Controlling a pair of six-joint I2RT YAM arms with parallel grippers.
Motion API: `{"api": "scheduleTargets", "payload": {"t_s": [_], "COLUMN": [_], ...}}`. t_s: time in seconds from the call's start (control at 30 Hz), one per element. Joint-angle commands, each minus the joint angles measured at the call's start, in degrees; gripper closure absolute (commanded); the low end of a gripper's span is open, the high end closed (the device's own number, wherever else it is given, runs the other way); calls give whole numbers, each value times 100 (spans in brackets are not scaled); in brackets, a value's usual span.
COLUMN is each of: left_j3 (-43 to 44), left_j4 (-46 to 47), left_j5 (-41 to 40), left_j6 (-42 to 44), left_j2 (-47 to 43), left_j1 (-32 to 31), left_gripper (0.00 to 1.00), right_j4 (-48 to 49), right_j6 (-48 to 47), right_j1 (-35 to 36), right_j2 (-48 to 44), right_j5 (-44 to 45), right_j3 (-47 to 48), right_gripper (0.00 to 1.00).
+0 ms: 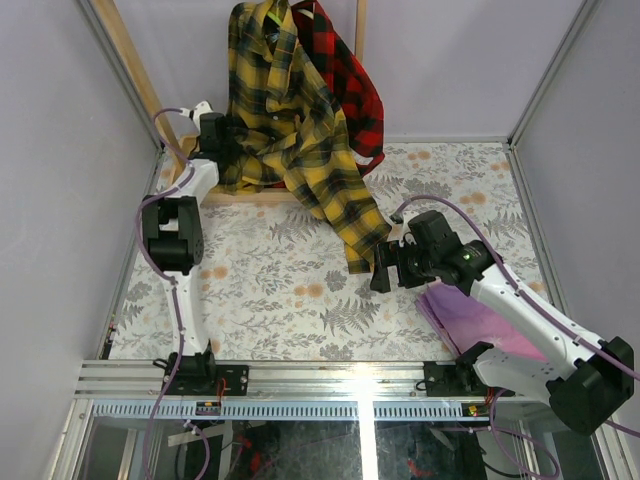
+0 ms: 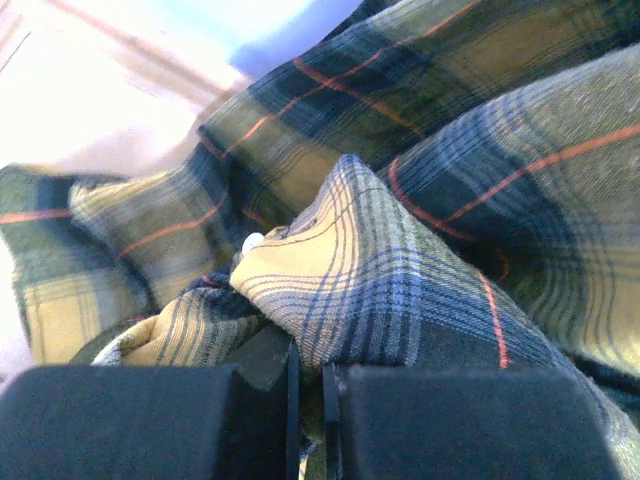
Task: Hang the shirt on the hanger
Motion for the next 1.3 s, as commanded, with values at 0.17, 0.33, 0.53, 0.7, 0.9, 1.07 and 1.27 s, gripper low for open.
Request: {"api": "scheduleTargets", "payload": {"t_s": [0.17, 0.33, 0.53, 0.7, 0.9, 1.07, 1.27], "left_j3": [2237, 1450, 290, -772, -1429, -2650, -4145], "left_j4": [-546, -331, 20, 385, 57, -72, -304], "left_j5": [559, 776, 889, 873, 506, 200, 58], "left_j6": [464, 144, 146, -59, -127, -549, -1104], "left_j2": [1298, 1068, 9, -1153, -2191, -3353, -4861], "left_j1": [276, 515, 514, 436, 233, 89, -388], "left_gripper": [100, 69, 42, 29, 0, 0, 0], "right_j4": [-122, -113, -172, -119, 316, 390, 964], "right_j6": [70, 78, -49, 26, 108, 241, 447], "right_j1": [6, -2, 2, 1, -1, -3, 3], "right_j2": [257, 201, 75, -218, -498, -283, 319], "right_j5": [93, 193, 507, 1132, 1864, 2101, 1838], "right_j3": [368, 397, 519, 701, 641, 610, 330], "right_gripper": [0, 0, 0, 0, 0, 1, 1]}}
